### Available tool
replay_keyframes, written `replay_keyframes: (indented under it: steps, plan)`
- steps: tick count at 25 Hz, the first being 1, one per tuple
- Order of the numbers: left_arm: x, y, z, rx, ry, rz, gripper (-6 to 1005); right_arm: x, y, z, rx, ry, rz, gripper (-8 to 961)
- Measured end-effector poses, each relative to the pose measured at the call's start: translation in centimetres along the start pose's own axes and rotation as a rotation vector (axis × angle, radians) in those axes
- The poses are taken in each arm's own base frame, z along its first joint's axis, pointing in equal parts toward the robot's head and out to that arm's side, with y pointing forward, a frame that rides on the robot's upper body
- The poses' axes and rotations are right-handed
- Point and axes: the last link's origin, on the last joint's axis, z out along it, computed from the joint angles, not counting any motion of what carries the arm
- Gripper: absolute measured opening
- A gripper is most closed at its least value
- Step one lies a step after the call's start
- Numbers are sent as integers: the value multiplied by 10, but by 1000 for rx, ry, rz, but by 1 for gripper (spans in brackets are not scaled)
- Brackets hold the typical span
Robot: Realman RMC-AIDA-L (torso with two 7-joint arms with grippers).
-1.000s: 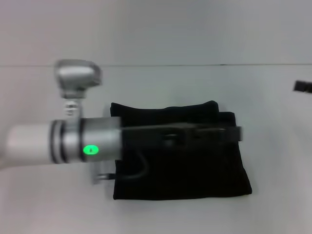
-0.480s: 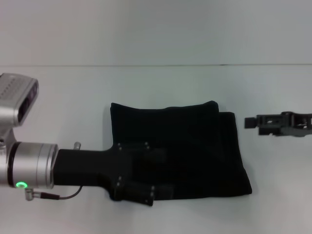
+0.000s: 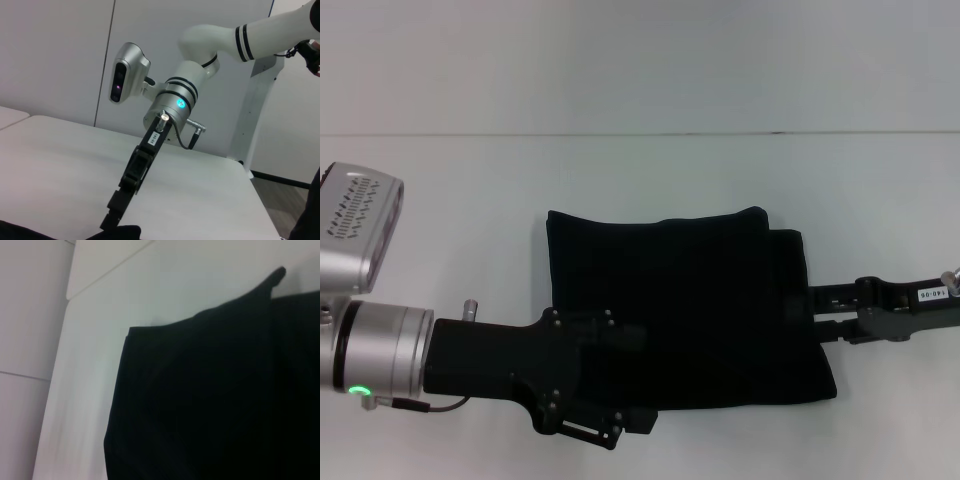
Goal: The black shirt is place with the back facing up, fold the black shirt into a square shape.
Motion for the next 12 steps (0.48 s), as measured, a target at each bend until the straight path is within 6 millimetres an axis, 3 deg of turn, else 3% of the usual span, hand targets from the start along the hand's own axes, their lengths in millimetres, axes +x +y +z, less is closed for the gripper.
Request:
replay_keyframes:
  steps: [12]
  plan:
    - [-1, -3, 0, 21, -9, 2, 937, 3, -1, 12, 6, -10, 17, 826]
